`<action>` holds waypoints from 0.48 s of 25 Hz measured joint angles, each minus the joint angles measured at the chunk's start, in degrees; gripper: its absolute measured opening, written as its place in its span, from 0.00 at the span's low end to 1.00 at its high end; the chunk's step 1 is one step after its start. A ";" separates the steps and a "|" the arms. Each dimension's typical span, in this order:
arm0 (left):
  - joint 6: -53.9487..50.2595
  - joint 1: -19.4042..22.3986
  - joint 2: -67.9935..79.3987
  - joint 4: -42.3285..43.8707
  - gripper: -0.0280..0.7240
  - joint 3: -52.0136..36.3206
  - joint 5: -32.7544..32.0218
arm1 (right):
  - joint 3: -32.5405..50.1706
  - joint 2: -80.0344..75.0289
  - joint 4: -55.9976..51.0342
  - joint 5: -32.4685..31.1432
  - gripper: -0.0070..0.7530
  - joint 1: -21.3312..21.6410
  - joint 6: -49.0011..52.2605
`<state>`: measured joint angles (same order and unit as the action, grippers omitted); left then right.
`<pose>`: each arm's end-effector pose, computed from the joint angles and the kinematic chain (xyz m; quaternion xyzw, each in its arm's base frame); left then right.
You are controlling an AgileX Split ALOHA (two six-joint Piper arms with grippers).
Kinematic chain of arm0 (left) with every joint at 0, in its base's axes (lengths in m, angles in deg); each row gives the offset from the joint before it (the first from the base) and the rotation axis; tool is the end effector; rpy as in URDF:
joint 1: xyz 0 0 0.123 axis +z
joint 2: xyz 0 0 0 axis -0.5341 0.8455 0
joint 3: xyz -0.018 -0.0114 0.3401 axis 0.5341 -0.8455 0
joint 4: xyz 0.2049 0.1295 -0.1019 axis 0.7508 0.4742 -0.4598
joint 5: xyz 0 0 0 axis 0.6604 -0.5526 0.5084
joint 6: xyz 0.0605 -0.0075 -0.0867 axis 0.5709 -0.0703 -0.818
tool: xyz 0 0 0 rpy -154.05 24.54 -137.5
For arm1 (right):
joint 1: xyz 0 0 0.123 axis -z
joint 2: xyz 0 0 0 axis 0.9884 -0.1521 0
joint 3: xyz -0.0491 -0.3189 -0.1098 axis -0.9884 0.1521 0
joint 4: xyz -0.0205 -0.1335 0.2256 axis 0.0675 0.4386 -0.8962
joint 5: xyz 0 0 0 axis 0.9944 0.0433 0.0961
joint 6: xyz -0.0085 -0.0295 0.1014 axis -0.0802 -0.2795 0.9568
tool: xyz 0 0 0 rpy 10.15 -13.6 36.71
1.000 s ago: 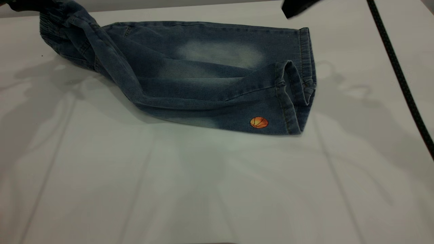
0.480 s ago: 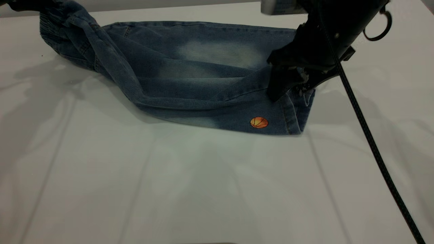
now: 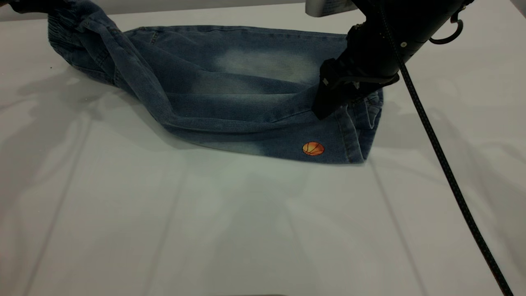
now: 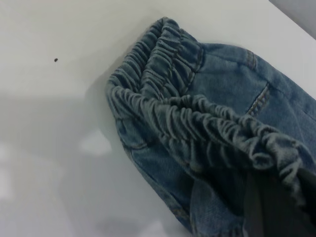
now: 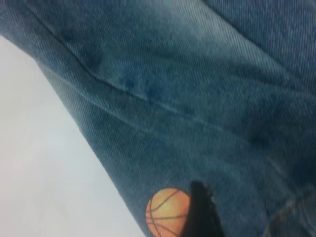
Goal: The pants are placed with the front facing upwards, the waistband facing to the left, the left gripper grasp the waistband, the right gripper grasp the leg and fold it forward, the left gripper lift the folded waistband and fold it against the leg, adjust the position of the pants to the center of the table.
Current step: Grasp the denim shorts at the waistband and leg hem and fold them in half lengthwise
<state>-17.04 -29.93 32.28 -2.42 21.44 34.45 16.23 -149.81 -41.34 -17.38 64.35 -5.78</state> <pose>0.4607 0.0132 0.2051 -0.2896 0.8671 -0.1404 0.3803 0.4175 0.1678 0.1035 -0.2650 0.9253 0.1946 0.1891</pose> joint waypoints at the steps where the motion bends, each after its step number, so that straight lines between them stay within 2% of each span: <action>1: 0.00 0.00 0.00 0.00 0.13 0.00 0.00 | 0.00 0.00 -1.14 -0.08 0.56 0.00 -1.20; 8: 0.07 0.00 0.00 0.00 0.13 0.00 0.05 | -0.07 -0.62 -7.36 -1.12 0.42 0.00 -6.03; 12: 0.07 0.00 0.00 -0.05 0.13 0.00 0.16 | -0.18 -3.44 -8.79 -1.07 0.26 0.00 -6.15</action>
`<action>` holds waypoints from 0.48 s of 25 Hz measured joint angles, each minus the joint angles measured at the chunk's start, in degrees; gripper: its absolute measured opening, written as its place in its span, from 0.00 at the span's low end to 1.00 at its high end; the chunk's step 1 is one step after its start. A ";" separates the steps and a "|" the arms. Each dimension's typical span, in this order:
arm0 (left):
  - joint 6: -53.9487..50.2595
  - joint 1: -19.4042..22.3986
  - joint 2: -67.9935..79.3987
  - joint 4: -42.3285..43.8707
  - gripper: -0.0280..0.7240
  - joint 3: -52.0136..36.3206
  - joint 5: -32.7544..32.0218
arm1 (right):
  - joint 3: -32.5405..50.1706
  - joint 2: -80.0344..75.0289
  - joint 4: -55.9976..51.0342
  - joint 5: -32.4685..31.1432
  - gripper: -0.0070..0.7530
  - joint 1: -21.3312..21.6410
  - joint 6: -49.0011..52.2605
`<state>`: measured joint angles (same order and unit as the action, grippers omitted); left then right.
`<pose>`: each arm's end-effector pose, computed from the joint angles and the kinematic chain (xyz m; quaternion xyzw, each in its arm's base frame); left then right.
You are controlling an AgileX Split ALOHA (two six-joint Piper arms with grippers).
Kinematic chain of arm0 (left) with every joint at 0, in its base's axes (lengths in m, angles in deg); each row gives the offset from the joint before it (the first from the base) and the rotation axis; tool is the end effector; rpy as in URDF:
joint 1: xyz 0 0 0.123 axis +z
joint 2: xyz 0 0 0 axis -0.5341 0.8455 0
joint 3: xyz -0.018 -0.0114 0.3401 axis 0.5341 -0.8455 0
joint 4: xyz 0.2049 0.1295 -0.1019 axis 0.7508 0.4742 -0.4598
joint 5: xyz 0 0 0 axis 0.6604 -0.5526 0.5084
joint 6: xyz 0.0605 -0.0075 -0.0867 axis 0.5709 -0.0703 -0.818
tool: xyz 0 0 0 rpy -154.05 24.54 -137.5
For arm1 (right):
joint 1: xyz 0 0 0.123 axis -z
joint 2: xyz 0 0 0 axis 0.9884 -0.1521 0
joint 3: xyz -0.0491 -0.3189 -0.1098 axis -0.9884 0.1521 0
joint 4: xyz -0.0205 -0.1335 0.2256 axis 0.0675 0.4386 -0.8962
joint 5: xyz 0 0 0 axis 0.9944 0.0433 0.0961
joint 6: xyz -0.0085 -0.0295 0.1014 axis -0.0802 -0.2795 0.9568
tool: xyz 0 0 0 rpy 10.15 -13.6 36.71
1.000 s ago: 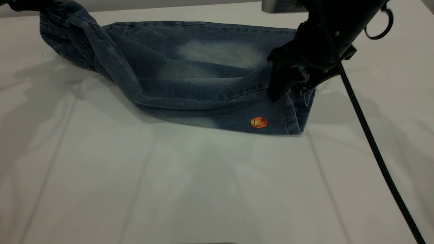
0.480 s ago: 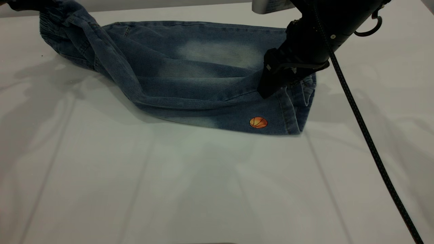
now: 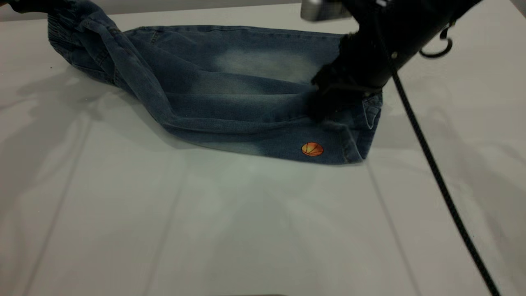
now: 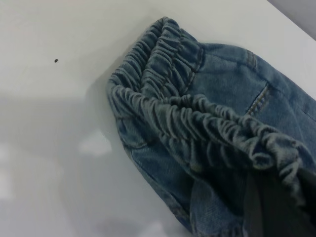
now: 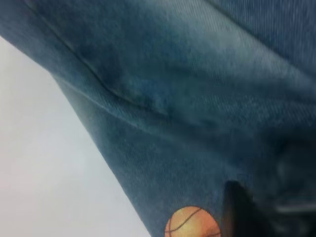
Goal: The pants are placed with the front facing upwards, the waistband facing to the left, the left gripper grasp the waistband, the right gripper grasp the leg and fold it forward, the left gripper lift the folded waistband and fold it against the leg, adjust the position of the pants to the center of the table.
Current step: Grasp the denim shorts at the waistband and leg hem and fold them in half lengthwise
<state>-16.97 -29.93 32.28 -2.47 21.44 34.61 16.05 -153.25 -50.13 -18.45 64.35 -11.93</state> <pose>0.4609 0.0134 0.2052 -0.2896 0.8666 -0.1400 0.3815 0.4186 0.1738 0.0813 -0.2461 0.9255 0.2258 0.1787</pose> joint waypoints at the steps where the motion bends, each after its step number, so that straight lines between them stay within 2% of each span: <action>1: 0.00 0.00 0.00 0.00 0.13 0.00 0.06 | 0.00 -0.79 -0.42 0.00 0.21 0.00 0.00; 3: 0.00 0.00 0.00 0.00 0.13 0.00 0.06 | 0.00 -1.84 -1.35 0.11 0.11 0.00 0.00; 5: 0.00 0.00 0.00 0.00 0.13 0.00 0.11 | -0.04 -1.96 -1.67 0.11 0.05 0.00 0.00; 12: 0.00 0.00 0.00 0.00 0.13 0.00 0.28 | -0.12 4.17 -0.96 -2.20 0.03 1.31 0.00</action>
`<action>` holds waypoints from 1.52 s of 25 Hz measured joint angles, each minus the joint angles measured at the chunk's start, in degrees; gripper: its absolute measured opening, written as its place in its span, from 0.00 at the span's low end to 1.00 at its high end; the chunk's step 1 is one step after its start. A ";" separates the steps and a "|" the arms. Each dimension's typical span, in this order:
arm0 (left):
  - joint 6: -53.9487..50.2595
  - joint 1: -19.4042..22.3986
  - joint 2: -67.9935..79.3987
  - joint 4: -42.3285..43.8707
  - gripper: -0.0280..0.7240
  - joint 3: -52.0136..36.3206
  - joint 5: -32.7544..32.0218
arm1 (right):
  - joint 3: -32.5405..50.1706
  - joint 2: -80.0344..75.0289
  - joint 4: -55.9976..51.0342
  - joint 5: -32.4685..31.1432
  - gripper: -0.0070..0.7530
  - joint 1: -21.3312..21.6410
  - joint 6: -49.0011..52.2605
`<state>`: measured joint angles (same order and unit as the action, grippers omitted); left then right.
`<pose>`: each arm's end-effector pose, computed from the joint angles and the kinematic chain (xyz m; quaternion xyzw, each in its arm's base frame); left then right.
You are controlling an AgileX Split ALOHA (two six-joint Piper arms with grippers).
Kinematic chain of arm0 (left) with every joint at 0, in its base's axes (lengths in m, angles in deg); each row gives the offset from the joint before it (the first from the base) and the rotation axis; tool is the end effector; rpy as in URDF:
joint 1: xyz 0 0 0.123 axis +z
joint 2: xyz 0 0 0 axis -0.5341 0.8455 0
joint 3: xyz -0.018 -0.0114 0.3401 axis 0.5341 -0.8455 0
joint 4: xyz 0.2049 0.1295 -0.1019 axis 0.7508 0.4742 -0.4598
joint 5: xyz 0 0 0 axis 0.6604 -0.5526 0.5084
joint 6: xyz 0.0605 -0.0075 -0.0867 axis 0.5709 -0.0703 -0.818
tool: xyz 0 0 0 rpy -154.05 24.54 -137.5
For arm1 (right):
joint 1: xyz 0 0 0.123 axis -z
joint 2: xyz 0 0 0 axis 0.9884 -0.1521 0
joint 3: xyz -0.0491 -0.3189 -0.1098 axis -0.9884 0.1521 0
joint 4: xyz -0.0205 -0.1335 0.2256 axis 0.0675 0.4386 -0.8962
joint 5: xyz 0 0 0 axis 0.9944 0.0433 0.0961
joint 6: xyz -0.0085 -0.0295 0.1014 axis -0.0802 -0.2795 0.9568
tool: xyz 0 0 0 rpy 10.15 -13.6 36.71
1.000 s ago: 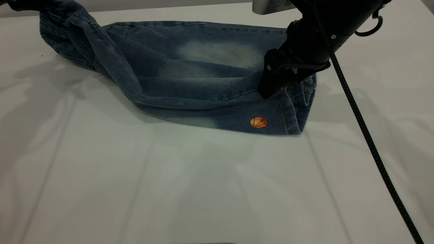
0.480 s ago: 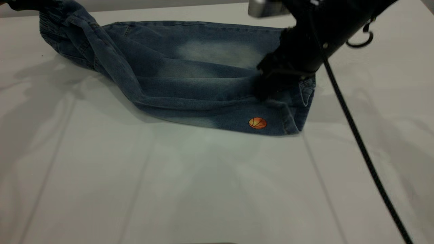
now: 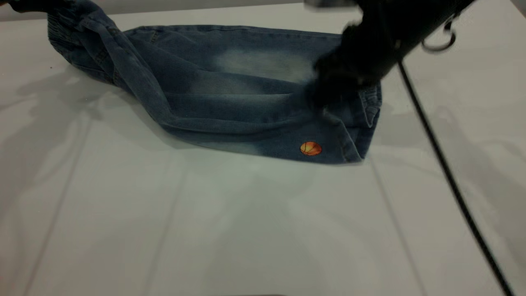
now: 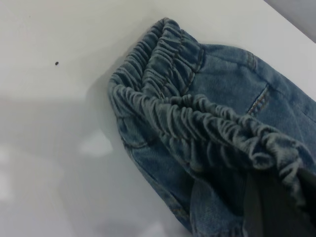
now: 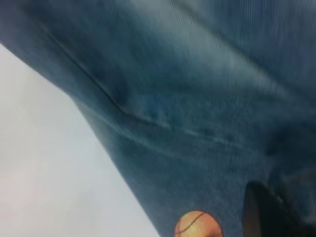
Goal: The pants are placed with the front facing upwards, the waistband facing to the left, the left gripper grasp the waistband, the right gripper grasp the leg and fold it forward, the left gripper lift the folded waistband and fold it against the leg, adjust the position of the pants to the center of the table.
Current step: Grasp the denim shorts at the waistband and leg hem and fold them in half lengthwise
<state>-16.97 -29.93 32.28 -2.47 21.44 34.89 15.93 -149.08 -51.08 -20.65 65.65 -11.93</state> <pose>0.4611 0.0137 0.2055 -0.2900 0.8657 -0.1392 0.3836 0.4219 0.1678 0.1157 -0.2400 0.9168 0.2428 0.2072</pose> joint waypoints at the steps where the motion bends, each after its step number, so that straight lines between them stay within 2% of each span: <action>1: 0.00 0.00 0.00 0.00 0.13 0.00 0.00 | -0.28 1.42 0.20 -0.91 0.03 0.27 0.05; 6: -0.31 0.00 0.00 -0.47 0.13 0.00 0.06 | -2.78 5.16 0.76 -3.90 0.03 1.21 0.19; 11: -0.31 0.00 0.00 -2.53 0.13 0.00 2.44 | -6.19 5.30 1.04 -3.21 0.04 2.20 0.24; 15: -1.75 0.00 0.00 -3.08 0.13 0.00 4.63 | -7.93 5.30 0.48 0.25 0.04 4.37 0.97; 22: -10.20 0.00 0.00 -3.30 0.13 0.00 8.38 | -8.49 5.30 -4.54 6.28 0.04 8.93 2.78; 26: -15.30 0.00 0.00 -3.36 0.13 0.00 9.71 | -8.49 5.30 -7.69 9.52 0.04 9.78 2.57; 32: -20.85 0.00 0.56 -3.41 0.13 0.00 14.83 | -8.49 5.30 -13.43 12.28 0.04 9.85 -2.50; 38: -26.37 0.00 4.87 -3.52 0.13 0.00 18.05 | -8.55 3.69 -26.97 13.10 0.04 9.79 -14.77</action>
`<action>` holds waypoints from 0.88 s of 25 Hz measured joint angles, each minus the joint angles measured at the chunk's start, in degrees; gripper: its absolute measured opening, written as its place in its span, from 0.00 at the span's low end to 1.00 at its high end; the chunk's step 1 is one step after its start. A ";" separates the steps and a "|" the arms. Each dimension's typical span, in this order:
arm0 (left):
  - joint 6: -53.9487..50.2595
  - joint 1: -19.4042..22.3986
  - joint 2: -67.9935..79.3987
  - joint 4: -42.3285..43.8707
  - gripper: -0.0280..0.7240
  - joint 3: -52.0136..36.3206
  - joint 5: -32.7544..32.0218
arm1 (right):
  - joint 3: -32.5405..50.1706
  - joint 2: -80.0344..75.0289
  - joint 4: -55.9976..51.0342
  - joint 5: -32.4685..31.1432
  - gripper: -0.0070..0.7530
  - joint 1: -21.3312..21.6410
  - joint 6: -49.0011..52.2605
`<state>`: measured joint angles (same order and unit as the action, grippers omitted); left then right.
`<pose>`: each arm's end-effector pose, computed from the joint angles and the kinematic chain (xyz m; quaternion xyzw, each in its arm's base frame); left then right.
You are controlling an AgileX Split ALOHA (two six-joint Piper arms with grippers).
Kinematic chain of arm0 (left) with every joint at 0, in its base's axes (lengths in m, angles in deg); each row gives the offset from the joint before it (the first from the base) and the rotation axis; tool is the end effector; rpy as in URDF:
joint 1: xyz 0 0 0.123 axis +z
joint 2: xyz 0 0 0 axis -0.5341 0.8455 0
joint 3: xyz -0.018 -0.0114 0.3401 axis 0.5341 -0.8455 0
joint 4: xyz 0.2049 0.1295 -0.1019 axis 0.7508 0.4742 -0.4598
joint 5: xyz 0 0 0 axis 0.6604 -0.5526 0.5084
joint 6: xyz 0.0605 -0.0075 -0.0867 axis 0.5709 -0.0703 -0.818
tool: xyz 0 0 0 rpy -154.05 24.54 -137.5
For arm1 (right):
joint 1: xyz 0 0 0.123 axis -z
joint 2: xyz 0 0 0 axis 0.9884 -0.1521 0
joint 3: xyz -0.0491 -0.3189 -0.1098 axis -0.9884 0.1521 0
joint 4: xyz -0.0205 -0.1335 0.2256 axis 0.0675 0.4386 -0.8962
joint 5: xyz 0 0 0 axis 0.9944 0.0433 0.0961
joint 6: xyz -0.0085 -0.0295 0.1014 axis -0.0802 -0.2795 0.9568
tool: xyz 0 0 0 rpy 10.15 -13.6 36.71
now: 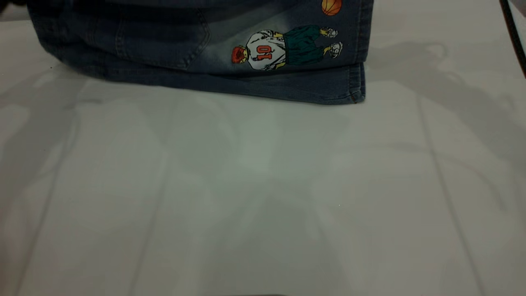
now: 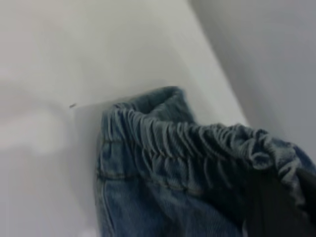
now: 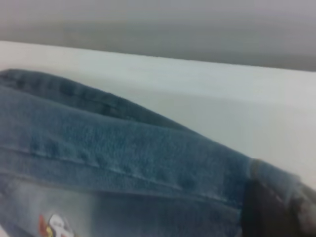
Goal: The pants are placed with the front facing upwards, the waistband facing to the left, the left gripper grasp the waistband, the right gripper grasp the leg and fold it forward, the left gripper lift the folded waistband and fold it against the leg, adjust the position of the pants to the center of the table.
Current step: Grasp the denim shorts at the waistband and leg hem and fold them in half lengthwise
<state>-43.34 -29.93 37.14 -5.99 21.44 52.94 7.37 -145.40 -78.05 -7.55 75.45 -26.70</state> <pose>0.4811 0.0359 0.1864 -0.5167 0.7078 -0.1913 0.4420 0.5023 0.0829 0.1980 -0.0471 0.8832 0.1891 0.4266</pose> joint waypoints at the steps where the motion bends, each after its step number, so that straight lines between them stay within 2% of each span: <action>1: -1.31 0.00 0.91 0.00 0.13 0.00 0.39 | 0.00 -0.53 -2.86 0.05 0.04 0.00 -2.17; 4: -5.73 0.00 3.44 0.13 0.13 0.07 2.67 | 0.00 -1.84 -10.30 0.69 0.04 0.00 -9.45; 9: -10.31 -0.37 6.77 3.34 0.13 0.13 10.02 | -1.10 -3.79 -12.84 1.79 0.04 0.05 -14.13; 14: -11.71 -0.51 8.78 17.02 0.16 0.13 17.44 | -1.16 -5.53 -13.12 1.83 0.09 0.05 -15.70; 17: -11.76 -0.51 9.52 27.15 0.23 0.13 21.85 | -1.16 -5.52 -13.25 1.39 0.20 0.05 -15.92; 22: -11.89 -0.51 9.81 38.67 0.44 0.49 23.92 | -1.16 -5.52 -13.42 0.00 0.44 0.05 -16.04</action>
<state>-55.23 -30.44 46.95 32.68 21.93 76.86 6.21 -150.92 -91.47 -7.56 75.50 -42.75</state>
